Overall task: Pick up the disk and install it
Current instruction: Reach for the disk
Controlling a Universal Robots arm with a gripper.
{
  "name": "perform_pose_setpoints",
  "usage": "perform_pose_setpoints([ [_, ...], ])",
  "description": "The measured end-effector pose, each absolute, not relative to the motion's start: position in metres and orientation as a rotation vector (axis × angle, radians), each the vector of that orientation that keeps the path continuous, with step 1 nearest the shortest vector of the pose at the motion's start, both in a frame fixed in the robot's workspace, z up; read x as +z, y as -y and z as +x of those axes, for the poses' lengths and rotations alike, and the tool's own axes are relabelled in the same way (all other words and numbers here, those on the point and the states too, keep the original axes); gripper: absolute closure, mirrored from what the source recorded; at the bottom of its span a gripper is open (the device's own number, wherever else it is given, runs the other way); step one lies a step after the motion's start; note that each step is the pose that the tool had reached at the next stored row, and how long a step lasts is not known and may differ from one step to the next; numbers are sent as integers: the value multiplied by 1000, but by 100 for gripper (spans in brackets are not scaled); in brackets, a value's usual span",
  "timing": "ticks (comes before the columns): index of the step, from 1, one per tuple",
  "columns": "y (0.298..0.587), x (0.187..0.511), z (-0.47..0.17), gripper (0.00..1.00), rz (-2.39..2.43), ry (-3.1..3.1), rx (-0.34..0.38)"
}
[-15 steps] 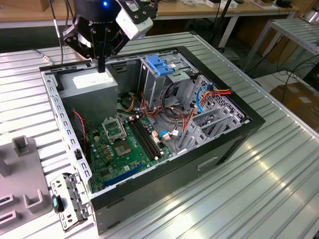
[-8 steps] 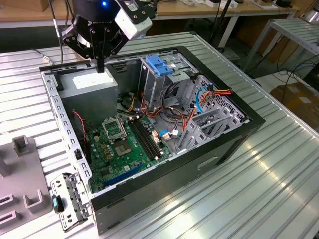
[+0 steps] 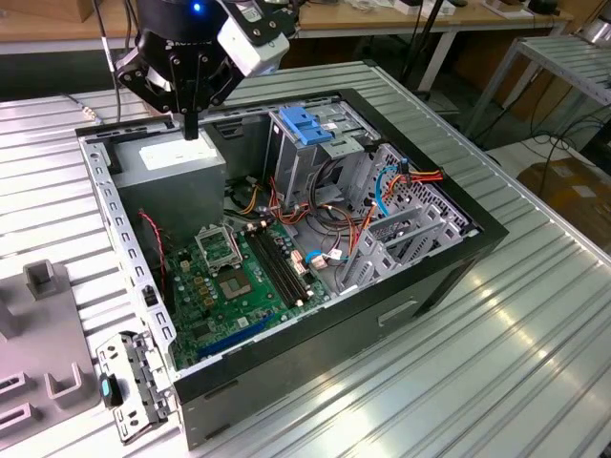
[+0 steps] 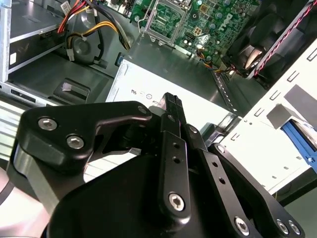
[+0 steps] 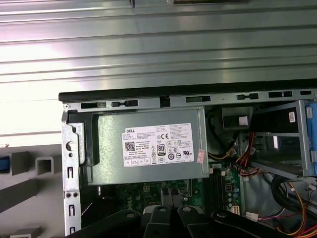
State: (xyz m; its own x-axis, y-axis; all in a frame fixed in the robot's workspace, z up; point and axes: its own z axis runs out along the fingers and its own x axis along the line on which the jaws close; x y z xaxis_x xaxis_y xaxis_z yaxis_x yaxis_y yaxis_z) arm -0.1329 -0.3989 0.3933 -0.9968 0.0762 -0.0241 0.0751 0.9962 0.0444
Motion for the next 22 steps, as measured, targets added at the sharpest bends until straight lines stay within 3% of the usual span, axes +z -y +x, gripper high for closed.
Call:
perform_pose_setpoints([
  [22, 399, 393, -138, 89, 118, -3113, 68],
])
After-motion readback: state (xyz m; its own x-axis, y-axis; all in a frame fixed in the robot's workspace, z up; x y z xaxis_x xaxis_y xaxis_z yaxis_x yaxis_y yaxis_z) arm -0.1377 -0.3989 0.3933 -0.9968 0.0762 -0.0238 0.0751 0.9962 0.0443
